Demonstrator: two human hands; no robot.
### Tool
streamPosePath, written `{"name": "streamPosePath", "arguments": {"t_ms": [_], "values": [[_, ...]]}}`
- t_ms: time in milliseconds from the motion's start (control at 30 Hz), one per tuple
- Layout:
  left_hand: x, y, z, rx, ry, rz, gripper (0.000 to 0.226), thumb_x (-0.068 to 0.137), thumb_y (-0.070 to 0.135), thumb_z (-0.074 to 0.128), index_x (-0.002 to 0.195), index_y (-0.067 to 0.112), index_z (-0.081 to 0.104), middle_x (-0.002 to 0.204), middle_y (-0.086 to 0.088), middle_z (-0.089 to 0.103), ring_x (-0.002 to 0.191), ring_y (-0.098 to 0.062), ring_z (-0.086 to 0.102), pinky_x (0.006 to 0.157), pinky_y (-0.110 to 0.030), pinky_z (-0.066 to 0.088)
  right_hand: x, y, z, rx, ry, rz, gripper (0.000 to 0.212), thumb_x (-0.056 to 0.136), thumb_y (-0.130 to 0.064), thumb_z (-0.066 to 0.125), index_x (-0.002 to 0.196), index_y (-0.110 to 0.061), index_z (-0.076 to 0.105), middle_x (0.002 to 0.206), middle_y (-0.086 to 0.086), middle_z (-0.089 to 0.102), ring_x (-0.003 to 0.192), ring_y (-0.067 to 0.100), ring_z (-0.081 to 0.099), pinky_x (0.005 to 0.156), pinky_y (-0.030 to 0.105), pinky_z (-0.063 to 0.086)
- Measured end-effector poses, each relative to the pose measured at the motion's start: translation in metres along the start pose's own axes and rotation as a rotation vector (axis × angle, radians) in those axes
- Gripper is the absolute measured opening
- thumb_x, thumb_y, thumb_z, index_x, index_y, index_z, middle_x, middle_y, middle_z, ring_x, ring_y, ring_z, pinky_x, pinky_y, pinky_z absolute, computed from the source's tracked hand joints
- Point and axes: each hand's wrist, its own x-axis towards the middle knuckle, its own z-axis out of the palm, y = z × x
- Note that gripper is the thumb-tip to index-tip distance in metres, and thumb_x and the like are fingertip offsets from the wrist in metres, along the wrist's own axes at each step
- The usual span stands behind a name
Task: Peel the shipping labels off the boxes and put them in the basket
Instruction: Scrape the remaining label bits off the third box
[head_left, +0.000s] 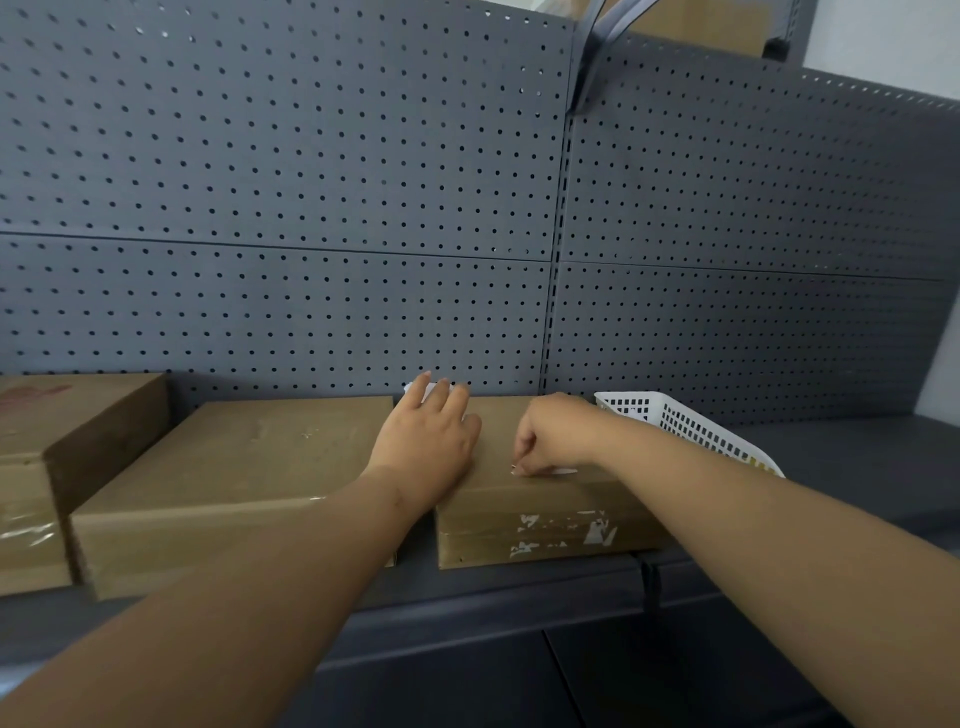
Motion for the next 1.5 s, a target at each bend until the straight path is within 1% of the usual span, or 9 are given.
{"name": "streamPosePath", "arguments": {"t_ms": [133, 367, 633, 733, 800, 1033, 1133, 1367, 1500], "values": [[0.0, 0.0, -0.001, -0.012, -0.01, -0.002, 0.033, 0.098, 0.03, 0.041, 0.124, 0.013, 0.05, 0.14, -0.015, 0.037, 0.133, -0.031, 0.032, 0.115, -0.047, 0.01, -0.002, -0.002, -0.002, -0.191, -0.005, -0.121, 0.021, 0.091, -0.025, 0.062, 0.102, -0.015, 0.076, 0.102, -0.001, 0.075, 0.088, 0.015, 0.064, 0.055, 0.015, 0.034], [-0.001, 0.0, -0.004, -0.035, -0.014, 0.005, 0.037, 0.099, 0.032, 0.034, 0.126, 0.012, 0.05, 0.142, -0.016, 0.036, 0.134, -0.032, 0.03, 0.115, -0.047, 0.008, -0.005, -0.001, 0.003, -0.405, 0.061, -0.235, 0.023, 0.093, -0.02, 0.053, 0.095, -0.012, 0.075, 0.094, 0.003, 0.074, 0.084, 0.02, 0.064, 0.047, 0.017, 0.026], [-0.002, 0.001, -0.005, -0.037, -0.033, 0.0, 0.039, 0.1, 0.033, 0.032, 0.126, 0.011, 0.05, 0.141, -0.016, 0.036, 0.134, -0.032, 0.03, 0.115, -0.046, 0.008, -0.008, 0.005, 0.011, -0.15, 0.15, -0.125, 0.015, 0.087, -0.016, 0.06, 0.077, -0.016, 0.071, 0.078, -0.002, 0.068, 0.072, 0.014, 0.058, 0.076, 0.026, 0.05], [-0.001, 0.002, -0.004, -0.033, -0.036, -0.001, 0.038, 0.099, 0.033, 0.033, 0.125, 0.011, 0.05, 0.14, -0.016, 0.037, 0.133, -0.031, 0.031, 0.115, -0.046, 0.007, -0.003, 0.018, 0.011, 0.094, 0.145, -0.029, 0.017, 0.081, -0.01, 0.06, 0.075, 0.0, 0.072, 0.091, 0.008, 0.076, 0.087, 0.027, 0.07, 0.081, 0.036, 0.058], [-0.001, 0.002, -0.004, -0.023, -0.038, 0.001, 0.036, 0.099, 0.031, 0.036, 0.125, 0.011, 0.05, 0.139, -0.016, 0.037, 0.133, -0.031, 0.032, 0.115, -0.047, 0.008, -0.003, 0.022, 0.007, 0.199, 0.1, 0.027, 0.018, 0.081, -0.013, 0.061, 0.07, -0.008, 0.074, 0.093, 0.006, 0.077, 0.087, 0.022, 0.071, 0.077, 0.033, 0.056], [0.0, 0.003, -0.003, 0.001, -0.029, 0.014, 0.033, 0.099, 0.027, 0.04, 0.124, 0.01, 0.05, 0.138, -0.017, 0.038, 0.132, -0.033, 0.032, 0.115, -0.047, 0.009, -0.009, 0.014, 0.005, 0.004, 0.077, -0.058, 0.02, 0.088, -0.027, 0.066, 0.095, -0.013, 0.077, 0.097, -0.002, 0.075, 0.087, 0.014, 0.066, 0.081, 0.024, 0.048], [0.0, 0.003, -0.003, -0.006, -0.034, 0.018, 0.033, 0.099, 0.026, 0.039, 0.125, 0.01, 0.049, 0.139, -0.017, 0.037, 0.133, -0.032, 0.031, 0.115, -0.047, 0.008, -0.009, 0.01, 0.008, -0.08, 0.083, -0.075, 0.018, 0.09, -0.024, 0.062, 0.085, -0.014, 0.076, 0.077, -0.003, 0.071, 0.061, 0.008, 0.056, 0.081, 0.026, 0.052], [-0.001, 0.003, -0.004, -0.002, -0.042, 0.025, 0.034, 0.099, 0.028, 0.038, 0.127, 0.011, 0.048, 0.142, -0.017, 0.035, 0.135, -0.032, 0.029, 0.115, -0.047, 0.007, -0.008, 0.012, 0.011, -0.097, 0.124, -0.076, 0.034, 0.085, -0.012, 0.06, 0.052, -0.019, 0.055, 0.061, -0.002, 0.061, 0.057, 0.01, 0.052, 0.081, 0.03, 0.055], [-0.001, 0.003, -0.004, 0.011, -0.049, 0.034, 0.034, 0.099, 0.027, 0.038, 0.128, 0.01, 0.047, 0.142, -0.017, 0.034, 0.136, -0.032, 0.027, 0.115, -0.048, 0.006, -0.003, 0.031, 0.011, 0.119, 0.188, 0.029, 0.017, 0.08, -0.008, 0.059, 0.071, 0.0, 0.072, 0.089, 0.008, 0.076, 0.083, 0.023, 0.071, 0.079, 0.035, 0.059]]}}
